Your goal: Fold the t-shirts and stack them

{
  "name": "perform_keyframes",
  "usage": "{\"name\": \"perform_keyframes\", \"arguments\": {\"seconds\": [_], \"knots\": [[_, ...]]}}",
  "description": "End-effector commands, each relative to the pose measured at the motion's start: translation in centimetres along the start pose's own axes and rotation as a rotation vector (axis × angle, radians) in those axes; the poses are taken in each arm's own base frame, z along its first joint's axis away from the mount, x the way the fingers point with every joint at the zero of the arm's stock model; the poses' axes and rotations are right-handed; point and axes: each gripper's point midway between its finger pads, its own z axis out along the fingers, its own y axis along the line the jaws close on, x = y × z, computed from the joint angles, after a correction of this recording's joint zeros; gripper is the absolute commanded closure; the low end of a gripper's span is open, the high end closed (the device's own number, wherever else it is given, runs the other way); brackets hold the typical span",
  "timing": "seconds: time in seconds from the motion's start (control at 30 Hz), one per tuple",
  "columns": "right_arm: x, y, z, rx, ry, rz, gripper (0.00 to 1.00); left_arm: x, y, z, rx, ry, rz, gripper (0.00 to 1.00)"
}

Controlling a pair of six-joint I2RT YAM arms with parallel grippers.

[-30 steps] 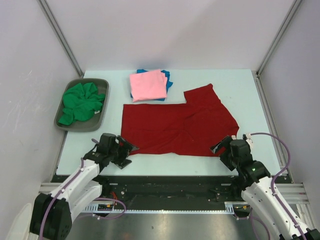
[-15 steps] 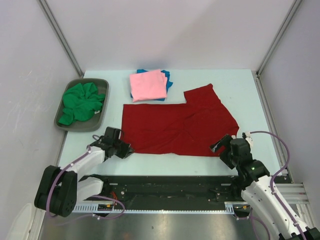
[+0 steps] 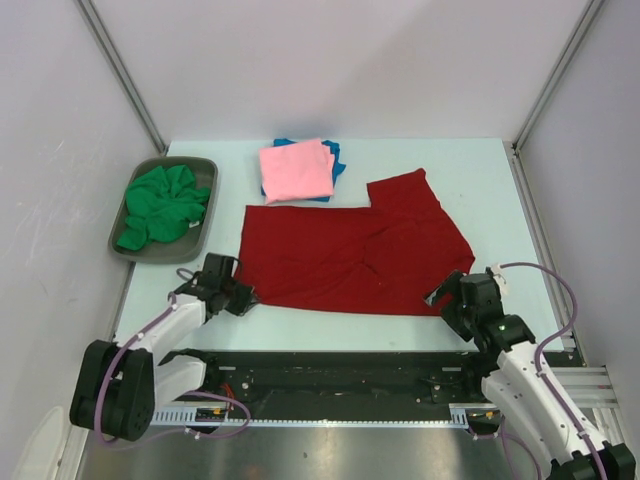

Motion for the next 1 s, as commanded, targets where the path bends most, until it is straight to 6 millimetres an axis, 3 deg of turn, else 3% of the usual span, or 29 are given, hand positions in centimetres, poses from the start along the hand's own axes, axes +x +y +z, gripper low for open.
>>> {"name": "perform_keyframes", "arguments": {"seconds": [0.0, 0.23, 0.7, 0.97], "knots": [[1.0, -0.3, 0.5, 0.006, 0.052, 0.033, 0.02, -1.0, 3.1, -0.2, -0.093, -0.062, 0.043, 1.0], [1.8, -0.9, 1.0, 0.021, 0.077, 0.089, 0.14, -0.6, 2.5, -0.7, -0.043, -0.04, 0.073, 1.0], [0.1, -2.5, 2.7, 0.151, -0.01, 0.099, 0.46, 0.4, 2.2, -1.9, 0.029, -0.004, 0.121, 1.0], [-0.5, -3.1, 3.9, 0.21, -0.028, 0.083, 0.53, 0.9, 2.0, -2.1, 0.052, 0.024, 0.142, 1.0]]}}
